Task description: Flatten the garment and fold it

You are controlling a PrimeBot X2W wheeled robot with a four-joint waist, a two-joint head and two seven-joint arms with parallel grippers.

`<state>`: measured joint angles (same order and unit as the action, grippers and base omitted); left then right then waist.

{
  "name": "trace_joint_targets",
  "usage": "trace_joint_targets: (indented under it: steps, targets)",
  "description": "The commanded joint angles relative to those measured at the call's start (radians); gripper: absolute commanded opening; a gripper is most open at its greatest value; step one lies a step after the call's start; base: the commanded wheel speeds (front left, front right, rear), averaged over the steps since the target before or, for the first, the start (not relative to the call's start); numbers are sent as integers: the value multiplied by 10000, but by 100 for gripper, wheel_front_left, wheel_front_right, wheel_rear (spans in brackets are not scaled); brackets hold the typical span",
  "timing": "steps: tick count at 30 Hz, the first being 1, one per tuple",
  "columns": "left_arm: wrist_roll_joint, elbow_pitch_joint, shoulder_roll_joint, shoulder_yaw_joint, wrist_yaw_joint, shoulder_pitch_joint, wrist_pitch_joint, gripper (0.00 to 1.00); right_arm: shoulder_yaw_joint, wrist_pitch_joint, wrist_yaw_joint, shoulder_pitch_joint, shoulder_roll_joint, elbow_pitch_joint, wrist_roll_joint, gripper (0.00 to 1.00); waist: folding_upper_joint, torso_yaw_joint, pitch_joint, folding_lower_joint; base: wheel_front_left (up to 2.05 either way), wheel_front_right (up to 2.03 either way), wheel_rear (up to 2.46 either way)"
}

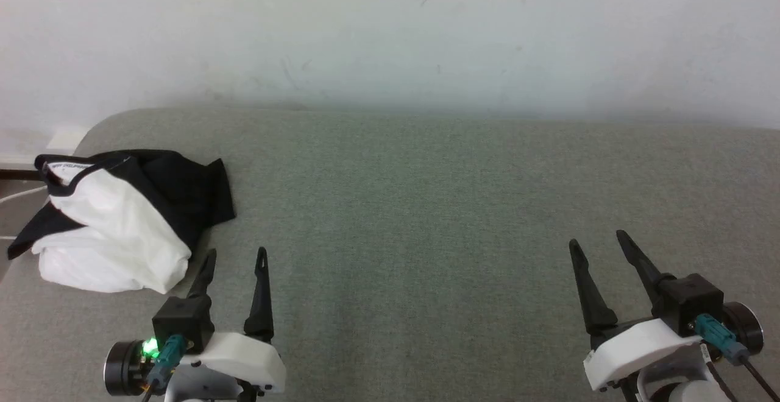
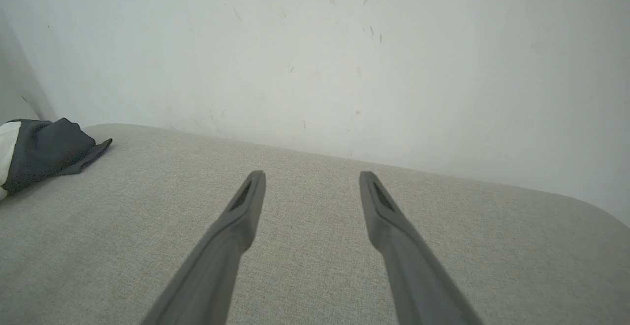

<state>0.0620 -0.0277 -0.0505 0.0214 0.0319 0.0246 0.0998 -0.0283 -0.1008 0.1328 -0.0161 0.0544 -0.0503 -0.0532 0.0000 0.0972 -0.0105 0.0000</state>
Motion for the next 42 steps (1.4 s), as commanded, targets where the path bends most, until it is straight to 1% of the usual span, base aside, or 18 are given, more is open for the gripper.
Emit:
trace_joint_targets:
  steps: [1, 27, 42]
  targets:
    - [66, -1, 0, -9, 70, 138, 100, 100, -20, -92, -9, -15, -16, -43, -78, 100, 0, 142, -37, 0, 0, 0, 0]
    - [187, 64, 1, 28, 84, 436, 644, 100, -433, -635, -13, -94, -25, -377, -449, 100, 0, 2009, -246, 0, 0, 0, 0]
    - [287, 72, 2, 101, 116, 610, 957, 100, -613, -948, -16, -132, -31, -542, -665, 100, 0, 2926, -328, 0, 0, 0, 0]
